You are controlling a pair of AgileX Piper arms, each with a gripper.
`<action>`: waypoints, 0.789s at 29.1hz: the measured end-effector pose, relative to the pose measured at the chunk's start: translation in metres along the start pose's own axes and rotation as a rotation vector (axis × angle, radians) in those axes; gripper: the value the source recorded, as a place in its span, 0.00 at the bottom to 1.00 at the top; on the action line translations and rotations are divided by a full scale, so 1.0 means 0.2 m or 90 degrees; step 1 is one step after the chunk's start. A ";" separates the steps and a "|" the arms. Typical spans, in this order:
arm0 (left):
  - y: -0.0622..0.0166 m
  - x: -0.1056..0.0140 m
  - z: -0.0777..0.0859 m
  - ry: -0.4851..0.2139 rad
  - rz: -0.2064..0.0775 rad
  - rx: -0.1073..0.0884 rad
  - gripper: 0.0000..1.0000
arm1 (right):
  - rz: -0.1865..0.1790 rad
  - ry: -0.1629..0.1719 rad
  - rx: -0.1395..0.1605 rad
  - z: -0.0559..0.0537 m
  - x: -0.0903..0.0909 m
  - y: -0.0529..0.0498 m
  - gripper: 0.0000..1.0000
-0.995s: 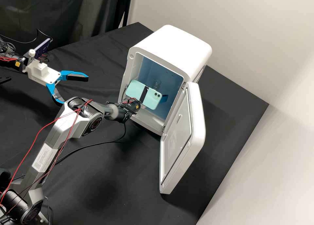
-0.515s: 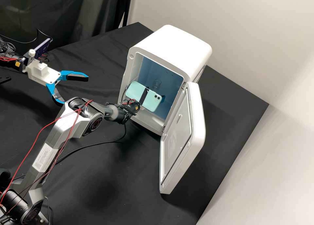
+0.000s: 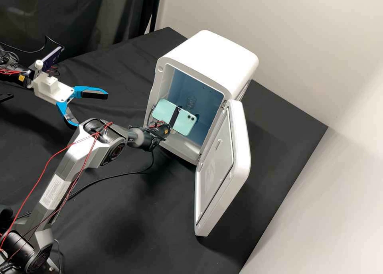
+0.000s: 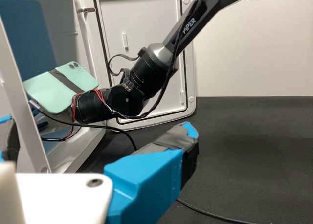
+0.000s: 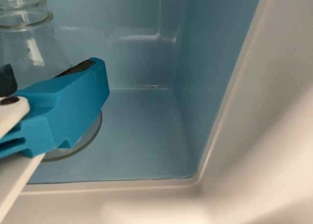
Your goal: Take the flask out of the incubator
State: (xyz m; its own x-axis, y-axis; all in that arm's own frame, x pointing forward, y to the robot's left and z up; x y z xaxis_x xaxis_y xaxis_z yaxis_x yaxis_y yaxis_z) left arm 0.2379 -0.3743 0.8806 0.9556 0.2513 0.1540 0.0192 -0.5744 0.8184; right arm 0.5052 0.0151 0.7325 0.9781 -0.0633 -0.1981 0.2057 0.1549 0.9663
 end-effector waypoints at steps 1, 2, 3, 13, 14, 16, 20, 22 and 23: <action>0.000 0.00 0.00 0.000 0.000 0.000 1.00 | 0.000 0.000 0.000 0.00 0.00 0.00 0.00; 0.000 0.00 0.00 0.000 0.000 0.000 1.00 | 0.003 0.003 -0.001 0.01 -0.01 -0.01 0.00; 0.000 0.00 0.00 0.000 0.000 0.000 1.00 | 0.005 0.005 -0.001 0.01 -0.01 -0.01 0.00; 0.003 0.00 0.00 -0.001 0.001 0.000 1.00 | -0.009 0.020 0.008 0.01 -0.15 -0.04 0.00; 0.003 0.00 0.00 -0.001 0.001 0.000 1.00 | -0.013 0.023 0.004 0.01 -0.17 -0.04 0.00; 0.003 0.00 0.00 -0.001 0.001 0.000 1.00 | -0.014 0.040 0.000 -0.01 -0.23 -0.04 0.00; 0.003 0.00 0.00 -0.001 0.001 0.000 1.00 | -0.003 0.052 0.009 -0.02 -0.31 -0.01 0.00; 0.003 0.00 0.00 -0.001 0.001 0.000 1.00 | 0.012 0.067 0.023 -0.03 -0.36 0.02 0.00; 0.003 0.00 0.00 -0.001 0.001 0.000 1.00 | 0.016 0.073 0.024 -0.03 -0.38 0.03 0.00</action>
State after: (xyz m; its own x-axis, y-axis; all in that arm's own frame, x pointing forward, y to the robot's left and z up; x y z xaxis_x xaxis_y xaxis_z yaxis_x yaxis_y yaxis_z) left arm 0.2385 -0.3748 0.8809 0.9561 0.2489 0.1548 0.0173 -0.5752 0.8178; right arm 0.4324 0.0270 0.7530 0.9806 0.0540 -0.1886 0.1814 0.1171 0.9764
